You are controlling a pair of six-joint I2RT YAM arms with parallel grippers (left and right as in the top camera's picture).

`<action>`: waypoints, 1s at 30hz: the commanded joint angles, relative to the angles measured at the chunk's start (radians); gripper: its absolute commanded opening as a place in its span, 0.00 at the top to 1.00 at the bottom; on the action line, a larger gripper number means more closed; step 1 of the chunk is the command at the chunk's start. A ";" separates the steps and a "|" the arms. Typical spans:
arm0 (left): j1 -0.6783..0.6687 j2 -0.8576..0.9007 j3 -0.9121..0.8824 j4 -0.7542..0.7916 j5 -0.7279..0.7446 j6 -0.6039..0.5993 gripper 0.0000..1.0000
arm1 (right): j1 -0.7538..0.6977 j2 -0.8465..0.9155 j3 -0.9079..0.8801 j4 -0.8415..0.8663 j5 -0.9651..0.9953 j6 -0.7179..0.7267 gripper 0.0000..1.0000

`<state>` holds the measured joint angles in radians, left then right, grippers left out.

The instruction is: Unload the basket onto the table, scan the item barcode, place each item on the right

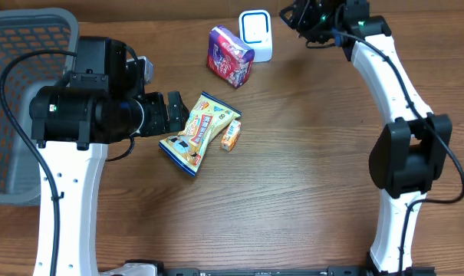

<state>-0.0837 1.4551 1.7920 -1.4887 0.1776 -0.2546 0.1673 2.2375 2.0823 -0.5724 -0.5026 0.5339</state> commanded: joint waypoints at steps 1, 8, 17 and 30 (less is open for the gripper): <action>-0.002 -0.002 0.002 0.002 -0.010 0.008 0.00 | 0.099 -0.064 0.018 -0.069 0.077 -0.300 0.36; -0.002 -0.002 0.002 0.002 -0.010 0.008 0.00 | 0.319 -0.048 0.017 -0.084 0.574 -0.716 0.05; -0.002 -0.002 0.002 0.002 -0.010 0.008 0.00 | 0.332 0.083 0.017 0.035 0.573 -0.818 0.05; -0.002 -0.002 0.002 0.002 -0.010 0.008 0.00 | 0.289 0.112 0.017 0.063 0.450 -0.848 0.14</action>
<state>-0.0837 1.4551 1.7920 -1.4887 0.1780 -0.2546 0.4580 2.3463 2.0869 -0.5110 0.0143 -0.3084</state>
